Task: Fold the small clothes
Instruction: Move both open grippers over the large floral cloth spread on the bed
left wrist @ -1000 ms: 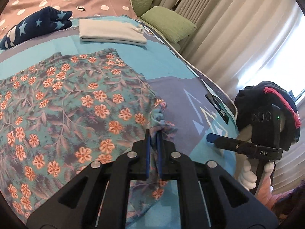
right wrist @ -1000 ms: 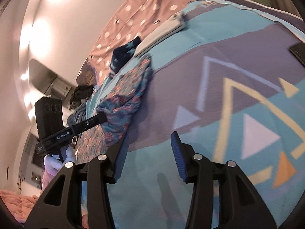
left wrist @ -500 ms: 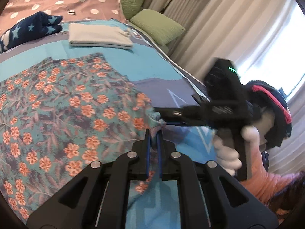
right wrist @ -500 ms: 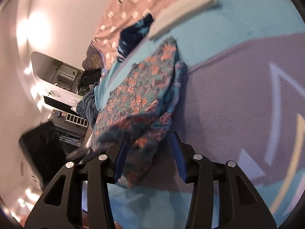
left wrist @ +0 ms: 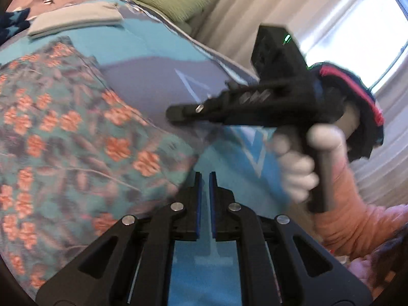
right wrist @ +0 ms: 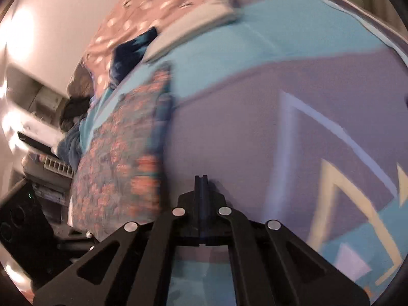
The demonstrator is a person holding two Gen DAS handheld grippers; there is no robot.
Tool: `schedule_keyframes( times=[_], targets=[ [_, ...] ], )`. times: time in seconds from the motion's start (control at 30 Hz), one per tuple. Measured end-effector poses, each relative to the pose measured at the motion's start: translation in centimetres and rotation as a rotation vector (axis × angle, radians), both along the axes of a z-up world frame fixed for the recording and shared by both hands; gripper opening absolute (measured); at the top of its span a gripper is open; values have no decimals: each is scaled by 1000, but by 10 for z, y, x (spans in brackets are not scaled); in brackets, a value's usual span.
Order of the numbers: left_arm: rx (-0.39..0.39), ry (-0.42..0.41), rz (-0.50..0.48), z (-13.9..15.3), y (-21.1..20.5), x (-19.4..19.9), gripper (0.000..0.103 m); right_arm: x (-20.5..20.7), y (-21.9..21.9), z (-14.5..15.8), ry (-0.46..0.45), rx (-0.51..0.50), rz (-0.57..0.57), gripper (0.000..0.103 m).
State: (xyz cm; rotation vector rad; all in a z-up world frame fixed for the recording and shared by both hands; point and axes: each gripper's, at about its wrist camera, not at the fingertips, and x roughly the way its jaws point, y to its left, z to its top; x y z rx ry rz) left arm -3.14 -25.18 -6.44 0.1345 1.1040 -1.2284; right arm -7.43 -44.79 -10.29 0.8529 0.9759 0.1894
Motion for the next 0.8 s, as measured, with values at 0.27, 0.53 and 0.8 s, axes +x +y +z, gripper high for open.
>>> schedule_keyframes(
  times=[0.27, 0.53, 0.8],
  targets=[
    [-51, -85, 50, 33, 27, -9, 12, -13, 13, 29, -118, 3, 103, 26],
    [61, -57, 196, -5, 62, 31, 19, -22, 42, 16, -56, -2, 199, 33],
    [37, -92, 55, 4, 37, 2, 21, -41, 37, 9, -29, -49, 113, 7]
  ],
)
